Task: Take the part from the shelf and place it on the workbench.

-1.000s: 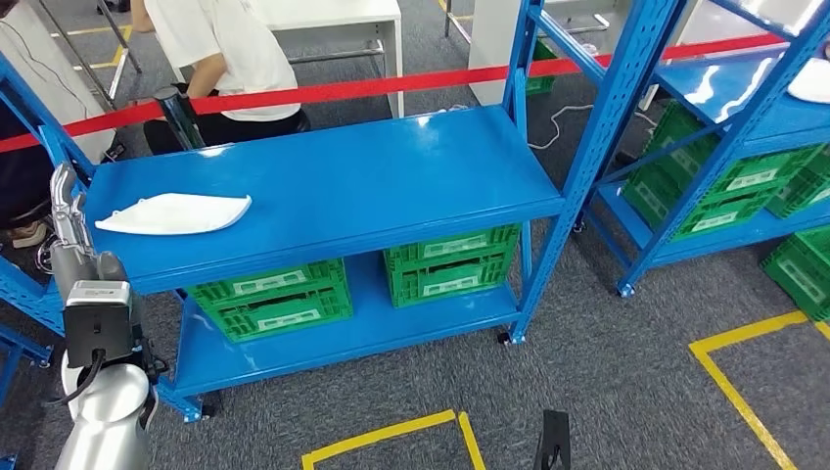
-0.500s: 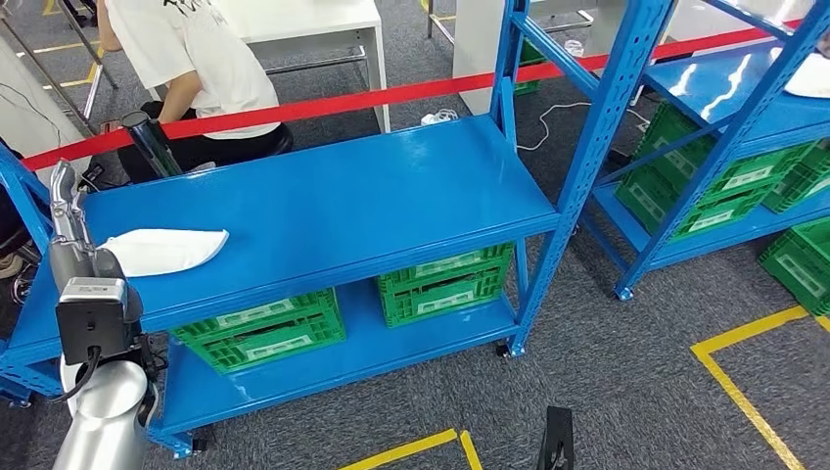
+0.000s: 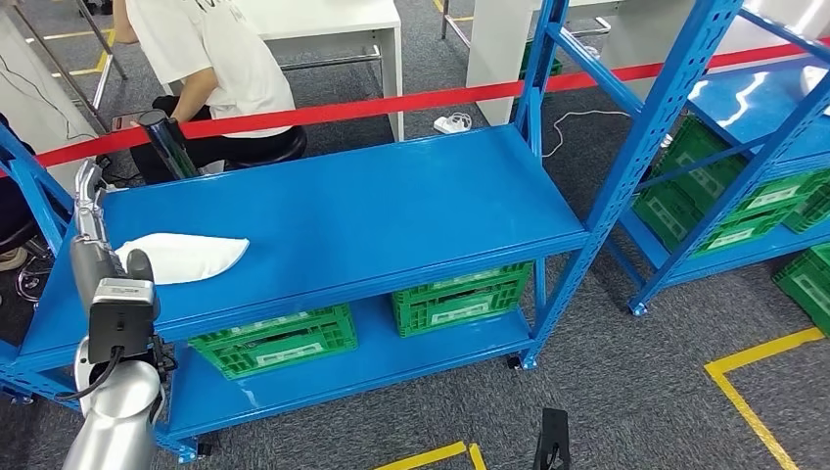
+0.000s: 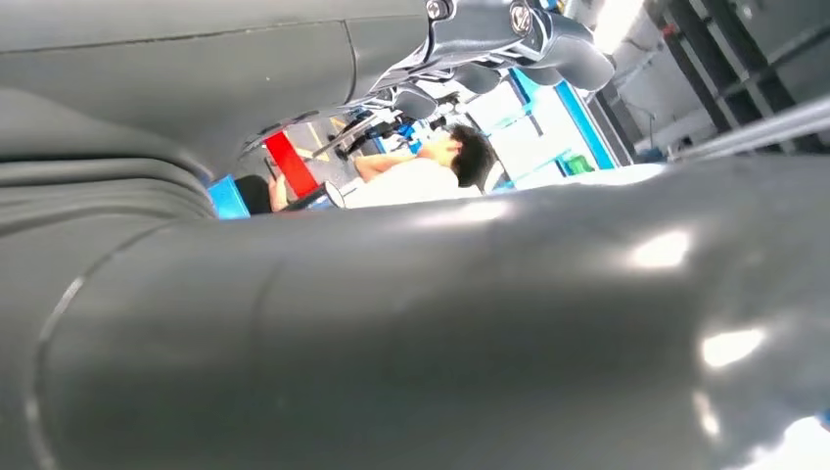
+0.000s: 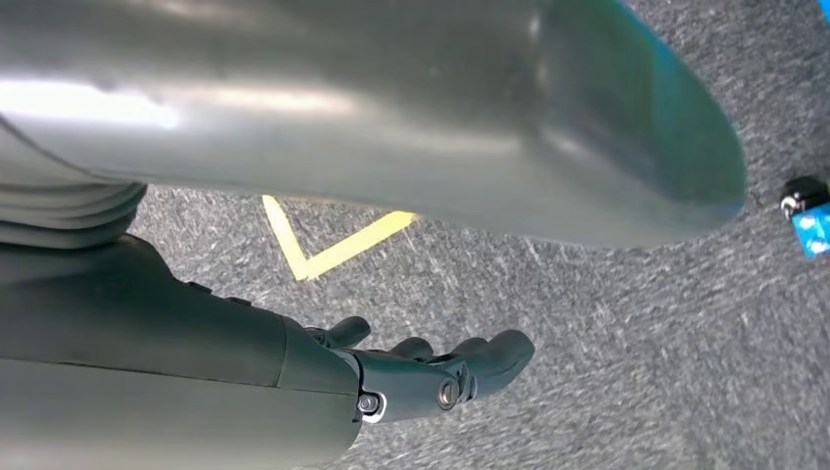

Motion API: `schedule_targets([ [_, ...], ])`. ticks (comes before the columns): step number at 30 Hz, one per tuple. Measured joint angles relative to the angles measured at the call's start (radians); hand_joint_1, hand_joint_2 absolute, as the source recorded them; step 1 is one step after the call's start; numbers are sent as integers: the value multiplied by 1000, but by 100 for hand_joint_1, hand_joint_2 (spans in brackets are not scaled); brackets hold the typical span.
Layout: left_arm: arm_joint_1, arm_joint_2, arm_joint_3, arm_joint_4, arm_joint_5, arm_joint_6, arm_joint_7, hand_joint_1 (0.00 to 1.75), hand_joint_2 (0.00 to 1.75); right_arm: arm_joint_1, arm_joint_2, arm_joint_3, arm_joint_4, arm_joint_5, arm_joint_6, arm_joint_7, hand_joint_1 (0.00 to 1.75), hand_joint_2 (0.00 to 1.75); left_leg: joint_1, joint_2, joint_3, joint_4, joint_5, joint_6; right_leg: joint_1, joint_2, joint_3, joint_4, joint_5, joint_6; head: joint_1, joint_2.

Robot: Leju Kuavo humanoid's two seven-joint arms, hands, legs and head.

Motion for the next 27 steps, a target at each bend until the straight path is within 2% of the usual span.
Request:
schedule_targets([
  [2, 0, 3, -11, 9, -6, -70, 16, 0, 175, -1, 0, 0, 0, -1, 11, 0, 0, 0, -3, -1, 3, 5, -3, -14, 2, 1, 5, -13, -4, -18, 0, 0],
  [4, 0, 8, -22, 17, -6, -145, 20, 0, 175, 0, 0, 0, 0, -1, 23, -2, 0, 0, -3, 0, 4, 14, -10, -26, 0, 2, 14, -14, 5, -32, -1, 0],
  [5, -1, 9, -27, 21, -6, -167, 17, 0, 175, 0, 0, 0, 0, -1, 27, -3, 0, 0, -3, 0, -5, 33, -23, -30, -1, 3, 19, -14, 5, -37, -3, 0],
  [6, -1, 10, -32, 24, -6, -180, 15, 0, 175, -1, 0, 0, 0, -1, 29, -4, 0, 0, -1, 1, -26, 73, -46, -34, -2, 3, 22, -14, 5, -41, -4, 0],
  [8, 1, 11, -40, 32, -6, -188, 12, 0, 175, -1, 0, 0, 0, -1, 32, -4, 0, 0, 1, 2, -96, 197, -101, -41, -1, 4, 24, -15, 1, -46, -7, 0],
  [9, 4, 12, -42, 37, -6, -193, 12, 0, 175, -1, 0, -1, 0, -1, 33, -4, 0, 0, 1, 2, -131, 251, -119, -41, 0, 4, 24, -15, -1, -48, -7, 0],
  [10, 6, 13, -46, 41, -8, -202, 11, 0, 175, -1, 0, -1, 0, -2, 33, -4, 0, 0, 1, 2, -151, 275, -119, -40, 1, 4, 26, -14, -3, -49, -7, 0],
  [11, 7, 13, -51, 46, -10, -216, 9, 0, 175, 0, 0, -1, 0, -3, 33, -4, 0, 0, 0, 2, -154, 263, -100, -35, 3, 5, 28, -14, -5, -49, -7, 0],
  [12, 5, 11, -59, 52, -13, -234, 7, 0, 175, 0, 0, -2, 0, -5, 31, -4, 0, 0, -1, 2, -137, 214, -63, -28, 5, 5, 32, -14, -7, -49, -7, 0],
  [13, 2, 8, -70, 60, -16, -251, 3, 0, 175, 0, 0, -2, 0, -9, 29, -5, 0, 0, -4, 2, -108, 142, -20, -19, 6, 5, 36, -14, -10, -48, -7, 0],
  [14, -3, 2, -80, 71, -18, -264, 0, 0, 175, -1, 0, -3, 0, -12, 26, -5, 0, 0, -8, 2, -82, 78, 7, -11, 8, 5, 39, -14, -12, -47, -7, 0],
  [15, -9, -6, -91, 83, -20, -272, -4, 0, 175, -2, 1, -5, 0, -14, 24, -5, 0, 0, -13, 3, -63, 32, 17, -6, 9, 4, 40, -15, -14, -44, -7, 0],
  [16, -14, -13, -100, 96, -20, -275, -7, 0, 175, -3, 1, -6, 1, -16, 23, -5, 0, 0, -16, 3, -53, 8, 21, -1, 9, 4, 39, -15, -15, -40, -7, 0],
  [17, -17, -19, -108, 106, -21, -276, -9, 0, 175, -3, 1, -8, 1, -16, 22, -5, 0, 0, -17, 3, -50, 3, 20, -5, 10, 4, 39, -14, -18, -38, -7, 0],
  [20, -26, -31, -126, 132, -27, -282, -15, 0, 175, -3, 1, -13, 1, -18, 17, -1, 0, 0, -15, 2, -44, -1, 43, -13, 12, 4, 41, -14, -20, -43, -5, 0],
  [24, -37, -46, -154, 172, -39, -276, -25, 0, 175, -3, 2, -15, 1, -6, -4, 23, 0, 0, -17, 2, -42, -1, 38, -2, 11, 3, 50, -25, -18, -33, -5, 0],
  [27, -37, -48, -158, 194, -39, -270, -26, 0, 175, -2, -1, -16, 1, 2, -12, 4, 0, 0, -18, 2, -40, -1, 36, 3, 11, 3, 53, -29, -18, -28, -5, 0],
])
